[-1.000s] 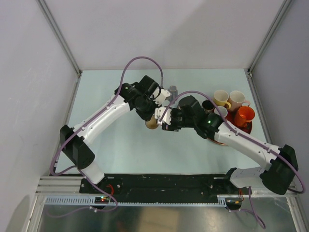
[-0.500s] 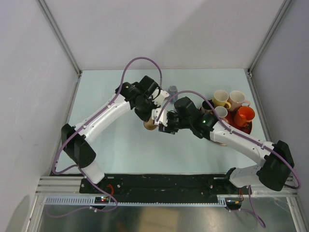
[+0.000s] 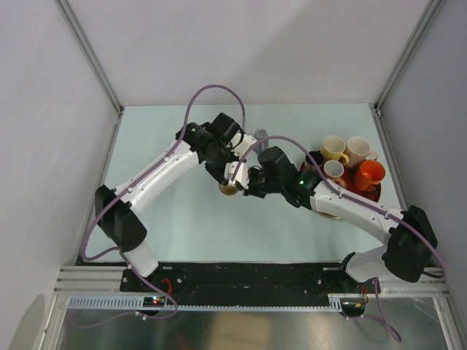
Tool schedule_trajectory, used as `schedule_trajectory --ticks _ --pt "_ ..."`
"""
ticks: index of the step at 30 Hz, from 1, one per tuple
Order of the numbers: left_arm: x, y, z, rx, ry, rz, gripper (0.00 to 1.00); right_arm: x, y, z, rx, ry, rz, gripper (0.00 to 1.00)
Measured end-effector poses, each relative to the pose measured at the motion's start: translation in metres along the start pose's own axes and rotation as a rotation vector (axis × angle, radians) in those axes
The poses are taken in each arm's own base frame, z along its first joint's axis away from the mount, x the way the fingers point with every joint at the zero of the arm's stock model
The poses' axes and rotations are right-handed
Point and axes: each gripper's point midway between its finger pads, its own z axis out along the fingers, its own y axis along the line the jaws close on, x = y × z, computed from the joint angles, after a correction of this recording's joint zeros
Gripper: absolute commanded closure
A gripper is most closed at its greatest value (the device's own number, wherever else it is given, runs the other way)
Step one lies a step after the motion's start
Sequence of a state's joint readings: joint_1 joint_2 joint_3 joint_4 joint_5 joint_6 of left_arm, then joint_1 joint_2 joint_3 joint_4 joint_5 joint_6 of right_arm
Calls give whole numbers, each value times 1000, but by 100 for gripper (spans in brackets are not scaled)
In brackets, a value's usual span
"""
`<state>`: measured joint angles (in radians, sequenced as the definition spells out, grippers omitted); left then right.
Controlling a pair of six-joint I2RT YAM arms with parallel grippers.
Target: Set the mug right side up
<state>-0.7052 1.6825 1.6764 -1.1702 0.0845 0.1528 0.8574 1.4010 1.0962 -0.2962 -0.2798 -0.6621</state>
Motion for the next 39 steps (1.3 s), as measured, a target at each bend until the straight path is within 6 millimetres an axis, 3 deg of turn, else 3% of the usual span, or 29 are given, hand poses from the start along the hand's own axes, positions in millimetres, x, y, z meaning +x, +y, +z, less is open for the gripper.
schedule_trajectory --ticks 1,3,8,12,17,24,30,33,39 --pt "-1 0 0 0 -6 3 30 0 -1 1 10 4 -3 100" --pt "-5 0 0 0 -19 8 16 2 -4 2 33 15 -9 100" --pt "-7 10 -1 -45 -34 1 2 22 1 -4 38 48 5 100" --pt "0 11 -5 -48 -38 -2 1 58 10 -31 36 103 63 100" --pt "7 20 -11 -62 -46 -30 0 97 8 -80 97 152 168 100" --pt "8 29 -15 -74 -54 -44 0 158 -16 -161 354 240 404 100" --pt "8 29 -15 -68 -56 -46 0 204 -7 -220 542 317 609 100" --pt "8 29 -15 -68 -56 -44 0 226 0 -241 615 355 715 100" --pt "8 29 -15 -65 -56 -38 0 265 8 -261 712 412 898 100"
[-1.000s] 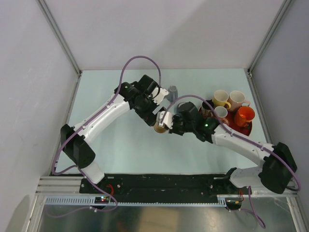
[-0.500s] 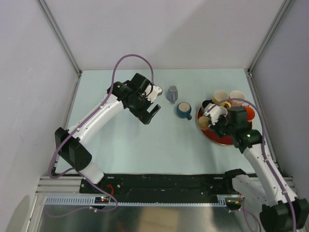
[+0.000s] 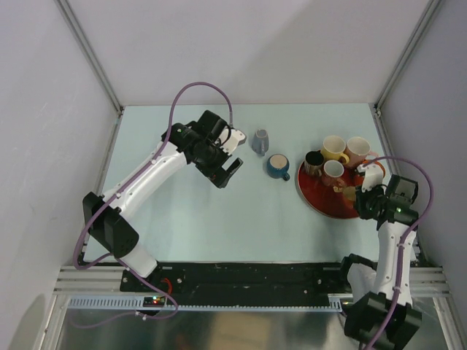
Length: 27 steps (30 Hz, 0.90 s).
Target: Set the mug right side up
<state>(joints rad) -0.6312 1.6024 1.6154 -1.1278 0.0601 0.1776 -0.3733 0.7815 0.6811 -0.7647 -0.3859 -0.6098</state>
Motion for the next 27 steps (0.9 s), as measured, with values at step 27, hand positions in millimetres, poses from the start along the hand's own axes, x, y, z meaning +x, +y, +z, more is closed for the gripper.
schedule_trajectory --ticks 27 --pt "12 6 -16 -37 -15 60 0 9 -49 95 42 11 180 96"
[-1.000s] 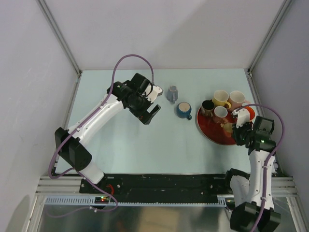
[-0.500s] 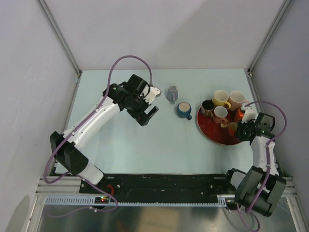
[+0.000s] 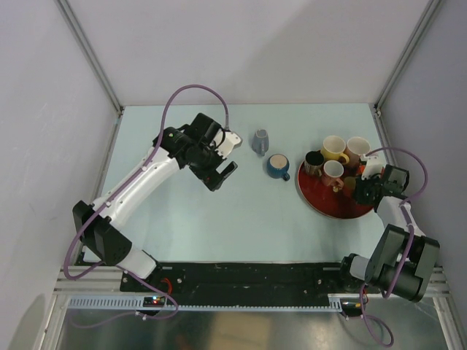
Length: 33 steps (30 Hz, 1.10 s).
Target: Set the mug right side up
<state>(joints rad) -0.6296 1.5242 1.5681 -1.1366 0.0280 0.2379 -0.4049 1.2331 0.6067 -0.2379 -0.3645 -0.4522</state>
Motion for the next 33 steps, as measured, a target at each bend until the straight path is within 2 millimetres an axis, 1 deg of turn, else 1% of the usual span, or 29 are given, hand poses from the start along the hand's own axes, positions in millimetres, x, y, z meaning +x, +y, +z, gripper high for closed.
schedule_trajectory --ticks 4,10,16,18,22,24,29,31,33 --pt "1 0 0 1 3 3 0 -6 2 6 -7 -20 -23 93" --pt "1 0 0 -1 4 8 0 -11 5 12 -14 -36 -38 86" --pt "1 1 0 -3 6 8 0 -15 4 17 -13 -50 -47 82" --pt "2 1 0 -4 8 7 0 -16 4 18 -12 -54 -46 79" --pt "3 1 -1 -4 13 8 0 -17 4 21 -12 -59 -45 63" --pt "3 1 -1 -4 13 8 0 -16 4 21 -14 -57 -49 60" --pt "3 1 -1 -3 13 7 0 -15 5 20 -16 -51 -50 57" --pt "3 1 -1 -2 13 7 0 -14 6 16 -12 -46 -48 56" --pt "3 0 -1 0 12 7 0 -15 6 8 -2 -45 -42 55"
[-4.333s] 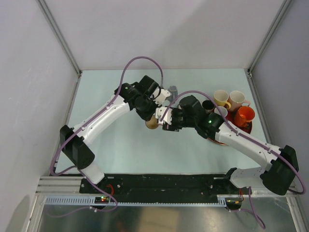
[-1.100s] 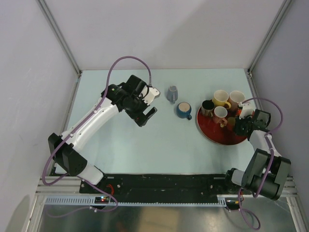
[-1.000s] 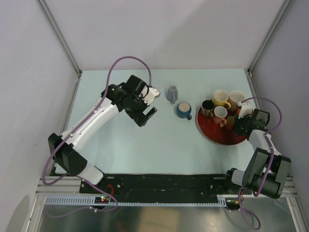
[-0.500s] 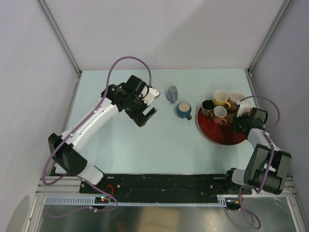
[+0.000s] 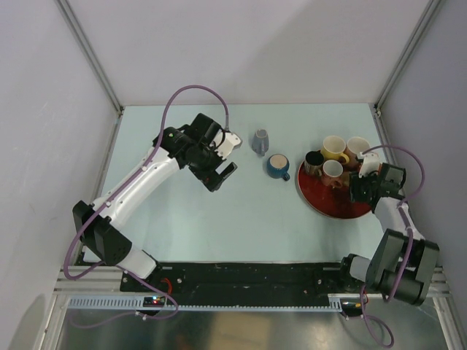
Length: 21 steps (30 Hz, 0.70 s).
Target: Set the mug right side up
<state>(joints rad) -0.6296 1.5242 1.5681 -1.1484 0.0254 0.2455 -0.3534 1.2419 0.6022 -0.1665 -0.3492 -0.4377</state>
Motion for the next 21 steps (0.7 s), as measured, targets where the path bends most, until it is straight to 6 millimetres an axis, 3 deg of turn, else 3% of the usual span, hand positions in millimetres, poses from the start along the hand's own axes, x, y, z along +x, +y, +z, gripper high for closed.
schedule_trajectory --ticks 12,16,19,21 --pt "-1 -5 0 27 -7 0 0 -7 6 -84 104 -72 -26 43" --pt "-1 -6 0 31 -8 0 0 -20 26 -101 50 -125 -76 41" --pt "-1 -6 0 33 -8 0 0 -41 55 -104 -51 -172 -147 42" --pt "-1 -6 0 33 -8 0 0 -55 84 -102 -148 -186 -219 43"
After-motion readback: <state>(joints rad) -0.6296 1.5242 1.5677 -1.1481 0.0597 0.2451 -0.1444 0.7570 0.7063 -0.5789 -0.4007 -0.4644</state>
